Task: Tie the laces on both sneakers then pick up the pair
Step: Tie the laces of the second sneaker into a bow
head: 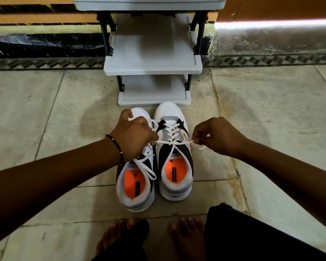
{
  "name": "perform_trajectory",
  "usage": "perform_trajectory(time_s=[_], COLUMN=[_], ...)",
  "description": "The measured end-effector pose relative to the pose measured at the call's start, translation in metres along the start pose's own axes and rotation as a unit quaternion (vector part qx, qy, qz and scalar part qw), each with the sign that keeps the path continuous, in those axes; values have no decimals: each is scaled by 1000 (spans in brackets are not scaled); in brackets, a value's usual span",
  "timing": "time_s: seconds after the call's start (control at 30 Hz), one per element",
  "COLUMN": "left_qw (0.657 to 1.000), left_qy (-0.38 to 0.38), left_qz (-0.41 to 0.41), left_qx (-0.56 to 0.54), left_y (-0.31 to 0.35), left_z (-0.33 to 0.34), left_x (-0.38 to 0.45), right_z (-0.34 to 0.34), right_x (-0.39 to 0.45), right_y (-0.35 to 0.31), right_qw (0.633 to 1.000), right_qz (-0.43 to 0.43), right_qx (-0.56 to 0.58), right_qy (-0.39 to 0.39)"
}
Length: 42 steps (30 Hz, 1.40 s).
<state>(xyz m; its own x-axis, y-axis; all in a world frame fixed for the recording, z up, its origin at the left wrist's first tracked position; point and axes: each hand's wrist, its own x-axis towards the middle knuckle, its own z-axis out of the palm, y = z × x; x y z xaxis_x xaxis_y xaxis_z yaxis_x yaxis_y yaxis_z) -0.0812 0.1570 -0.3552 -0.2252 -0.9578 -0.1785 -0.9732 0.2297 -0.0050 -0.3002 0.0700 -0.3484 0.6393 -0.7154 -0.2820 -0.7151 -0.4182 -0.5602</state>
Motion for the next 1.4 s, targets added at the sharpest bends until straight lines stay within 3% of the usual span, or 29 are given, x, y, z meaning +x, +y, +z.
perform_trajectory(time_s=[0.13, 0.43, 0.73, 0.83, 0.93, 1.0, 1.13, 1.23, 1.27, 1.33, 1.4], left_qw=[999, 998, 997, 999, 994, 959, 813, 679, 651, 632, 651], left_qy=[33, 8, 55, 6, -12, 14, 19, 18, 26, 39, 47], left_qz=[30, 32, 61, 48, -26, -77, -181, -226, -225, -212, -186], left_qx=[-17, -59, -10, -15, -104, -273, -553, -699, -724, -744, -734], left_y=[-5, -8, -14, -8, -2, 6, 21, 29, 30, 33, 33], left_z=[8, 7, 13, 9, 1, -6, -15, -22, -23, -24, -20], left_x=[-4, -3, -2, -3, -2, -1, 10, 15, 15, 14, 12], right_z=[4, 4, 2, 5, -4, -9, 3, 9, 9, 9, 9], right_x=[-3, -1, 2, 0, -3, -4, 1, 5, 6, 7, 7], right_y=[2, -2, 0, 2, -6, -15, -39, -51, -53, -54, -54], right_qw=[1000, 999, 998, 995, 990, 966, 921, 852, 832, 806, 795], right_qz=[2, 3, 10, 10, 37, 43, 70, 144, 161, 178, 184], right_qx=[-21, -35, -61, -90, 49, 219, 383, 503, 531, 565, 578], right_qy=[-12, -19, -17, -47, -125, -132, -30, 9, 12, 19, 22])
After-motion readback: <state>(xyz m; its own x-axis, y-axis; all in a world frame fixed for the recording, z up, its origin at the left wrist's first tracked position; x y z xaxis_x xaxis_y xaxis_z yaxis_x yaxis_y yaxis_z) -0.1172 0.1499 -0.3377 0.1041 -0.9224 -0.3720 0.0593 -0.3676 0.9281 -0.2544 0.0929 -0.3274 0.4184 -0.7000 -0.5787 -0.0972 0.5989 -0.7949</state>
